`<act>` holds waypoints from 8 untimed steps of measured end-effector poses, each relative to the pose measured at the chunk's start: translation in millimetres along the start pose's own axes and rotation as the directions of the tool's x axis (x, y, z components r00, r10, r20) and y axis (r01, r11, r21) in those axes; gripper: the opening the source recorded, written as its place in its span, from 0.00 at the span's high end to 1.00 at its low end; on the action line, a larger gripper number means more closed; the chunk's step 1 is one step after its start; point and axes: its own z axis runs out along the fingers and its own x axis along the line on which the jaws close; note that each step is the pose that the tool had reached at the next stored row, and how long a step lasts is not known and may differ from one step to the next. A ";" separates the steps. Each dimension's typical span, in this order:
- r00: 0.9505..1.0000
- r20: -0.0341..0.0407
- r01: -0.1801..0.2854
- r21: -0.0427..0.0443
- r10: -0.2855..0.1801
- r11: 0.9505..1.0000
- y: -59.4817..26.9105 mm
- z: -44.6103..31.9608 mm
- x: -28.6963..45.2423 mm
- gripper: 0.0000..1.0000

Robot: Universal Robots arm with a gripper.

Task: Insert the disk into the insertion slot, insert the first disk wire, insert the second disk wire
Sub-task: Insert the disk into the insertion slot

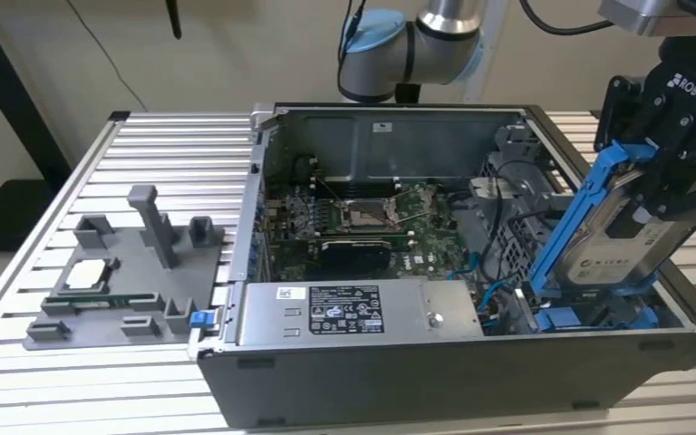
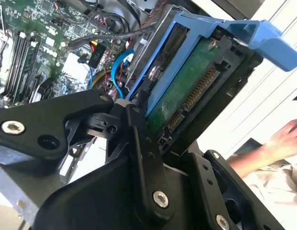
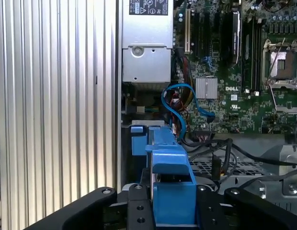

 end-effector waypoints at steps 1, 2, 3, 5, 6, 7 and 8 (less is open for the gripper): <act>1.000 0.000 0.000 0.000 0.000 1.000 0.0 0.0 0.0 1.00; 1.000 0.000 0.000 0.000 0.000 1.000 0.0 0.1 0.0 1.00; 1.000 0.000 0.000 0.000 0.000 1.000 0.0 0.1 0.0 1.00; 1.000 0.000 0.000 0.000 0.000 1.000 0.0 0.5 0.0 1.00; 1.000 0.000 0.000 0.000 0.000 1.000 -0.1 0.6 0.3 1.00; 1.000 0.000 0.000 0.000 0.000 1.000 -0.1 0.8 0.7 1.00; 1.000 0.000 0.000 0.000 0.000 1.000 -0.2 1.0 0.9 1.00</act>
